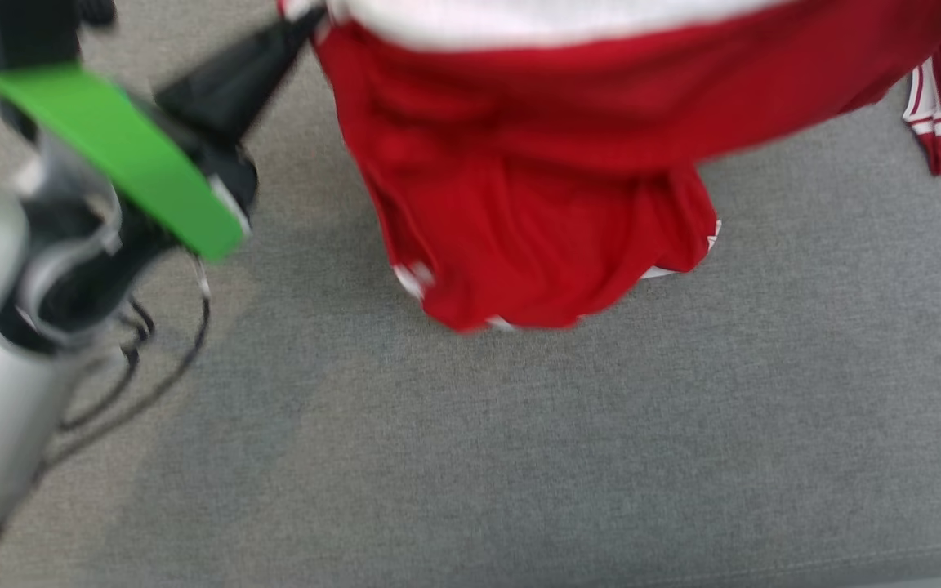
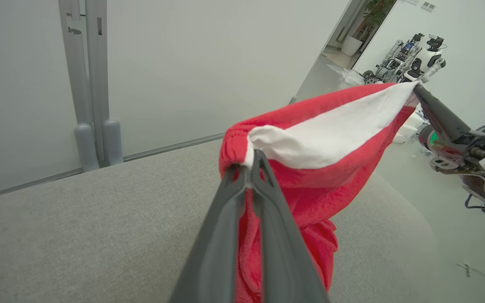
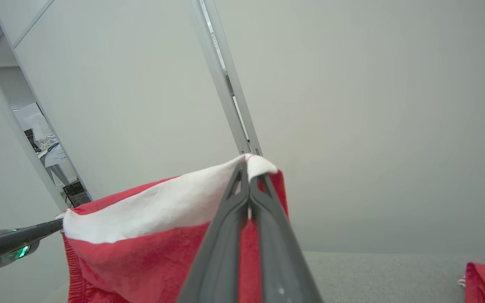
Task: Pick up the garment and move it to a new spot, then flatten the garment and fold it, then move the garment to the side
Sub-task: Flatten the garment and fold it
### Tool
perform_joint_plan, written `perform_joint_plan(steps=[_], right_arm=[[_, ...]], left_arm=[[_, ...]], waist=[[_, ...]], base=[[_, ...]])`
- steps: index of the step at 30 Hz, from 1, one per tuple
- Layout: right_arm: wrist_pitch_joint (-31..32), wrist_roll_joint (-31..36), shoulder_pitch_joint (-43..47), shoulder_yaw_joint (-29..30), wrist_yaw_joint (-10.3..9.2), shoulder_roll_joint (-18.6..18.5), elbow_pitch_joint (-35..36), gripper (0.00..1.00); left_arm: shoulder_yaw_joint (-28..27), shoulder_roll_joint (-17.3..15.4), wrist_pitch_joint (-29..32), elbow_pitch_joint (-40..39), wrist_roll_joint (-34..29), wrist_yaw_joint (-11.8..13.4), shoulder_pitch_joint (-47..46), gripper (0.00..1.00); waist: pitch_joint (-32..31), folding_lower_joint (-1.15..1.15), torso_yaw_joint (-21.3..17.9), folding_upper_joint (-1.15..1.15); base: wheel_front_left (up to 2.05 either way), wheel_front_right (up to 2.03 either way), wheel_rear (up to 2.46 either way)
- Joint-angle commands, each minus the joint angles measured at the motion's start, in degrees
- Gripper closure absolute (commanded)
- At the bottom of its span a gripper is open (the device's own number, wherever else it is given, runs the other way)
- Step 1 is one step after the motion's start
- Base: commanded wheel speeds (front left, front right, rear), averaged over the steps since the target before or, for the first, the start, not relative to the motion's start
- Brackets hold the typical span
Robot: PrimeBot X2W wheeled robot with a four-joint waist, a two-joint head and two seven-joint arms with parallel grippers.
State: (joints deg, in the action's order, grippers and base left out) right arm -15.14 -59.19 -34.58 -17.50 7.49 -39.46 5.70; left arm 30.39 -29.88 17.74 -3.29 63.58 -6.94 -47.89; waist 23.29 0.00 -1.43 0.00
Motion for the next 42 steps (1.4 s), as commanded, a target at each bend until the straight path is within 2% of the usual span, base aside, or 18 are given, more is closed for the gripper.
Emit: perform_joint_plan(steps=[1, 4, 7, 12, 14, 16, 18, 23, 28, 30, 35, 42], right_arm=[[0.0, -0.4, -4.0, -0.7, -0.02, -1.6, -0.9, 1.00], [0.3, -1.7, -14.2, -2.5, -0.02, -5.2, -3.7, 1.00], [0.3, -2.7, -24.0, -3.7, -0.02, -7.4, -7.3, 1.00], [0.0, -2.6, -36.5, -5.1, -0.02, -9.5, -11.1, 1.00], [0.0, -2.5, -39.6, -5.9, -0.02, -10.3, -11.4, 1.00], [0.0, -2.6, -41.2, -6.9, -0.02, -11.3, -10.9, 1.00], [0.0, -3.3, -41.0, -7.5, -0.02, -11.9, -9.6, 1.00], [0.0, -4.8, -31.9, -8.5, -0.02, -14.4, -4.3, 1.00], [0.0, -8.6, -16.4, -4.7, -0.03, -16.5, 2.4, 1.00], [0.0, -10.0, -9.4, -2.8, -0.02, -16.2, 5.4, 1.00], [0.0, -11.6, 9.1, 2.5, -0.02, -15.3, 11.3, 1.00], [0.0, -12.9, 30.6, 4.3, -0.02, -14.2, 14.5, 1.00]], left_arm=[[0.3, -0.2, 1.2, 0.8, -1.8, 0.2, -4.7, 1.00], [2.1, 0.5, 3.4, 3.3, -7.2, -0.2, -16.4, 1.00], [4.1, 2.6, 2.4, 7.5, -12.2, -0.5, -27.0, 1.00], [8.6, 5.4, -5.2, 14.4, -19.7, -0.6, -42.0, 1.00], [12.2, 5.0, -9.9, 16.5, -23.2, -0.6, -46.7, 1.00], [14.4, 5.5, -14.7, 18.7, -23.5, -0.5, -48.8, 1.00], [18.0, 4.5, -18.5, 19.6, -24.3, -0.5, -50.1, 1.00], [26.7, -0.3, -26.4, 18.2, -22.7, -0.5, -43.6, 1.00], [30.7, -6.0, -30.9, 12.3, -20.0, -0.4, -31.8, 1.00], [31.2, -8.5, -31.8, 8.9, -19.2, 1.0, -26.0, 1.00], [32.5, -14.9, -32.7, -1.6, -19.7, 6.6, -11.2, 1.00], [36.1, -19.6, -32.9, -11.2, -19.9, 14.3, 6.1, 1.00]], waist=[[3.3, 0.00, -1.4, 0.00], [6.7, 0.00, -2.0, 0.00], [9.9, 0.00, -2.7, 0.00], [13.9, 0.00, -4.0, 0.00], [14.9, 0.00, -4.4, 0.00], [15.3, 0.00, -4.7, 0.00], [15.4, 0.00, -4.8, 0.00], [14.0, 0.00, -4.5, 0.00], [10.9, 0.00, -3.6, 0.00], [9.2, 0.00, -3.5, 0.00], [4.3, 0.00, -3.3, 0.00], [-2.1, 0.00, -3.2, 0.00]], base=[[0.00, 0.00, 0.00], [0.00, 0.00, 0.00], [0.00, 0.00, 0.00], [0.00, 0.00, 0.00], [0.00, 0.00, 0.00], [0.00, 0.00, 0.00], [0.00, 0.00, 0.00], [0.00, 0.00, 0.00], [0.00, 0.00, 0.00], [0.00, 0.00, 0.00], [0.00, 0.00, 0.00], [0.00, 0.00, 0.00]])
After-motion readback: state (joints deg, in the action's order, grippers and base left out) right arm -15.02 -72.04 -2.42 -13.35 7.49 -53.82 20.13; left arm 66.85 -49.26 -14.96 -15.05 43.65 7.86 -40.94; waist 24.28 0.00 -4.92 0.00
